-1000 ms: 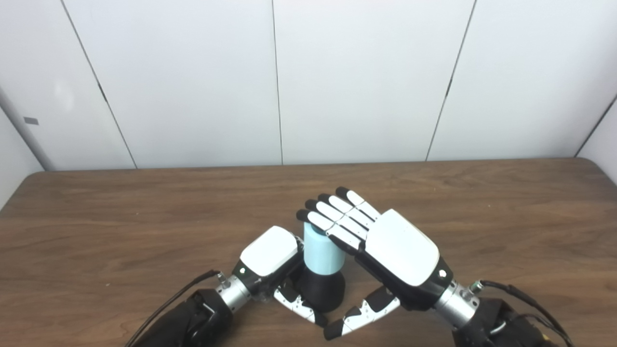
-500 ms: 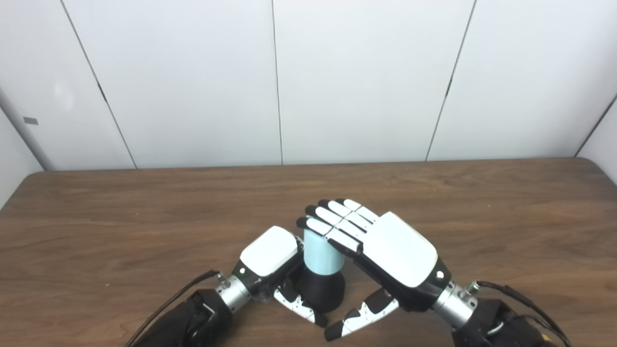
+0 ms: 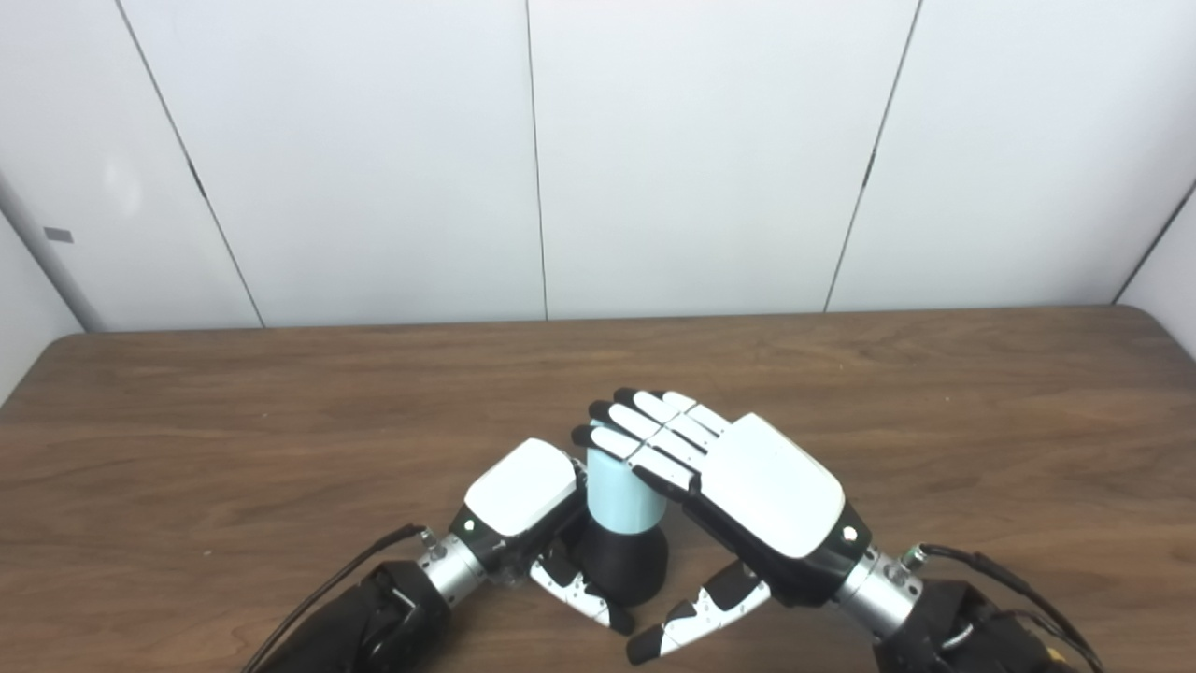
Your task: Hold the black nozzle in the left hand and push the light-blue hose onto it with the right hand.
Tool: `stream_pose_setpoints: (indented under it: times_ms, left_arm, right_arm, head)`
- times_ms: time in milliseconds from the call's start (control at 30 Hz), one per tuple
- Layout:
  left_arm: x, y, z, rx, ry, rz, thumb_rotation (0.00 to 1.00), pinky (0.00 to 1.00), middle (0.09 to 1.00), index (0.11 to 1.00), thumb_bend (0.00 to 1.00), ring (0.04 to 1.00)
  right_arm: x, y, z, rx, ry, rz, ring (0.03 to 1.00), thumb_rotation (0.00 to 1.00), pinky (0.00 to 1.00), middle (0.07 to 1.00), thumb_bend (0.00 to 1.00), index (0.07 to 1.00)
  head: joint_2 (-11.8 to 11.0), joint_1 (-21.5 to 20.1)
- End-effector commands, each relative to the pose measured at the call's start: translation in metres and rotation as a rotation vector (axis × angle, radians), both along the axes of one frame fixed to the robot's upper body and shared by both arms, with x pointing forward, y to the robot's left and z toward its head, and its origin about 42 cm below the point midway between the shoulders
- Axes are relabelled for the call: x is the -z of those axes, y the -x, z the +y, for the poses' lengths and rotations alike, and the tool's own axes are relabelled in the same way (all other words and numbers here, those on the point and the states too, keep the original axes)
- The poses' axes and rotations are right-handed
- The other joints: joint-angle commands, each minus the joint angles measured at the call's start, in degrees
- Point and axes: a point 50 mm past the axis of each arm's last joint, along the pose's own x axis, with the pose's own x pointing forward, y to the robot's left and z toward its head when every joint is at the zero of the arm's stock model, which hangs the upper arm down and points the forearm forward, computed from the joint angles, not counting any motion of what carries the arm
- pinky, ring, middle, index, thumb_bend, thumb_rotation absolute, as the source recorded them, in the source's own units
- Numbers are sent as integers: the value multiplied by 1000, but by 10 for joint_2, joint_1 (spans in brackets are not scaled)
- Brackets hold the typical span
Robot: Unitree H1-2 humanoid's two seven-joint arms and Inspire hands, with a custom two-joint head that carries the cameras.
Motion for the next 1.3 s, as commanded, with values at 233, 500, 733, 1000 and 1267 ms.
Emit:
stream_pose_setpoints:
  times_ms: [233,500,733,1000,1267]
  left_arm:
    - [88,70,9,28,-172,268,41,120,235,483,517,159]
    - [88,70,9,22,-179,270,41,122,237,483,517,161]
    - [89,70,9,24,-174,273,40,126,238,483,516,163]
    - [88,70,8,22,-178,275,40,125,238,483,517,163]
    - [89,70,8,24,-176,277,40,122,238,483,516,162]
  right_arm:
    - [18,8,-3,18,106,2,961,803,950,955,843,918]
    - [35,12,-4,46,184,-21,988,799,986,995,757,950]
    - [41,13,-3,46,186,-25,990,803,1000,992,740,944]
    - [44,14,-4,37,194,-27,990,803,1000,993,724,939]
    - [43,14,-2,-35,131,27,965,767,957,958,751,919]
  head:
    - [-1,-1]
    - [0,-1]
    - [-1,0]
    - [-1,1]
    - [-1,2]
